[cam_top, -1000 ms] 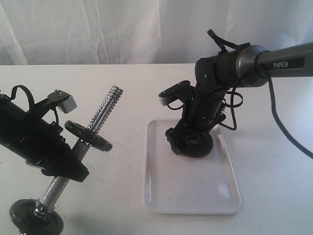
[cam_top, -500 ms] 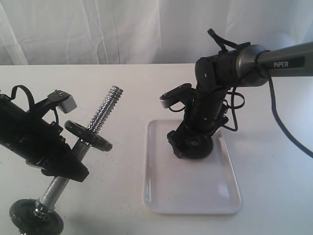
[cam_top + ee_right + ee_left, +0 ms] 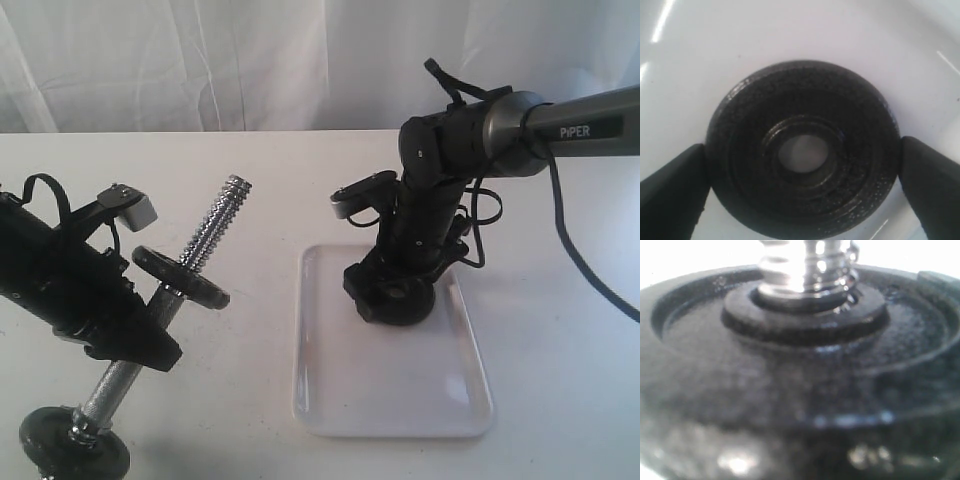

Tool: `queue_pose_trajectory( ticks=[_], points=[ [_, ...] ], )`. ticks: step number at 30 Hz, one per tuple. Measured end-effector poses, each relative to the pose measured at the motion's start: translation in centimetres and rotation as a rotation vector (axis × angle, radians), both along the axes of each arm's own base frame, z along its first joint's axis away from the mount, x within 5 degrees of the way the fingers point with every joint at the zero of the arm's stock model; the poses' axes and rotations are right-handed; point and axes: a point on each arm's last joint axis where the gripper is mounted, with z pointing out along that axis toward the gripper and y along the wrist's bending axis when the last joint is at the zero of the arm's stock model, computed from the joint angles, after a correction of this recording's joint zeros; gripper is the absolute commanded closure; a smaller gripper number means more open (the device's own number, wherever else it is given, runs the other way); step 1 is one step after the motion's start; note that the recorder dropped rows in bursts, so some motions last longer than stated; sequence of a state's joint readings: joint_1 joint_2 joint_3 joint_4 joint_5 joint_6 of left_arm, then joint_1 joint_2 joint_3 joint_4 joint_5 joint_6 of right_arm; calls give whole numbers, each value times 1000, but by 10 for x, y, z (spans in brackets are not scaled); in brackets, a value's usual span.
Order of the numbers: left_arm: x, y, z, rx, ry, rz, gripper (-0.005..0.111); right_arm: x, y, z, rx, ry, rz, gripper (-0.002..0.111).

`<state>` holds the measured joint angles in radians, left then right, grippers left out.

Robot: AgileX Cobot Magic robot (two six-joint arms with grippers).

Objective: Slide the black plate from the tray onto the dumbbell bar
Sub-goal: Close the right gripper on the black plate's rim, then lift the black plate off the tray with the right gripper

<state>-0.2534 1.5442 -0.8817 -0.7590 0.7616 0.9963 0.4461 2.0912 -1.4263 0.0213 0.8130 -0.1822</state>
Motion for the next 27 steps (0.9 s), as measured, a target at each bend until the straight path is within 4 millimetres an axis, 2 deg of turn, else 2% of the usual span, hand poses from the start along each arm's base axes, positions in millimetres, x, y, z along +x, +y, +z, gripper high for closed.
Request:
queue_pose_trajectory(
  ticks=[8, 14, 16, 19, 24, 27],
  points=[
    [0, 0, 0, 0, 0, 0, 107, -1, 0, 2, -2, 20, -48, 108],
    [0, 0, 0, 0, 0, 0, 107, -7, 6, 10, 39, 148, -73, 108],
    [0, 0, 0, 0, -4, -5, 107, -9, 12, 18, 93, 206, -83, 108],
    [-1, 0, 0, -2, -6, -19, 107, -9, 20, 43, 163, 233, -86, 108],
    [-1, 0, 0, -2, -5, -19, 107, -4, 4, 78, 281, 263, -116, 108],
    [-1, 0, 0, -2, -5, -19, 107, 3, -9, 96, 410, 252, -153, 108]
  ],
)
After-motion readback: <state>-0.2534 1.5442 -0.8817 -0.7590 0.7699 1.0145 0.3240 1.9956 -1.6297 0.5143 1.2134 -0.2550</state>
